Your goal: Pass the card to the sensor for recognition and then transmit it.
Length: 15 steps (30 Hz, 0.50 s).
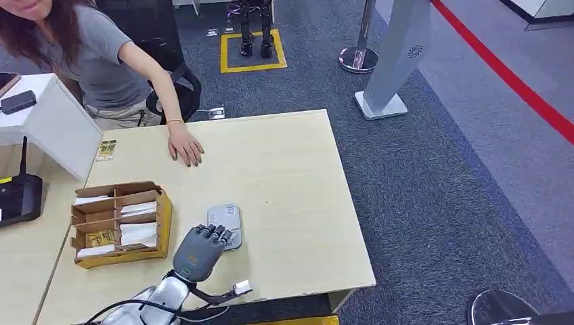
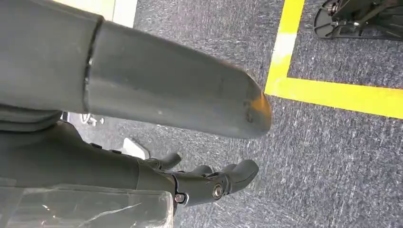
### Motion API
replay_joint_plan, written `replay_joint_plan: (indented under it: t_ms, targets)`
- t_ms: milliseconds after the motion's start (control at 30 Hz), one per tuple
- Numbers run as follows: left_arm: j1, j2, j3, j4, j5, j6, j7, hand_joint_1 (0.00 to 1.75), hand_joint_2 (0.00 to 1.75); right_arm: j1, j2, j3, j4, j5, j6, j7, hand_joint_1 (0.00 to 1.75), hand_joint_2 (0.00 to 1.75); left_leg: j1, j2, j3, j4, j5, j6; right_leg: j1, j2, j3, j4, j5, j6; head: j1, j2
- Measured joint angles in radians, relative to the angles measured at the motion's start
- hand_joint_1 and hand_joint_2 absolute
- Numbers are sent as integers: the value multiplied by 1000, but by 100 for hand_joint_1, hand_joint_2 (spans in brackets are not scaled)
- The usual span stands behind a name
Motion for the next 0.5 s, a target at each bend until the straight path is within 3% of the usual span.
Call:
replay_joint_plan:
  t_ms: [67,167,500]
  targets:
    - [19,-11,40,3,0,8,-68,175,175,0,0,0,0,0,0,-2,0,0,0,0,0,0,0,0,0,0,0,0,0,0,0,0]
    - [41,-22,83,7,0,26,-115,175,175,0,0,1,0,2,0,-5,0,0,0,0,0,0,0,0,0,0,0,0,0,0,0,0]
    - [67,-41,172,24,0,39,-183,175,175,0,0,3,0,3,-3,-15,0,0,0,0,0,0,0,0,0,0,0,0,0,0,0,0]
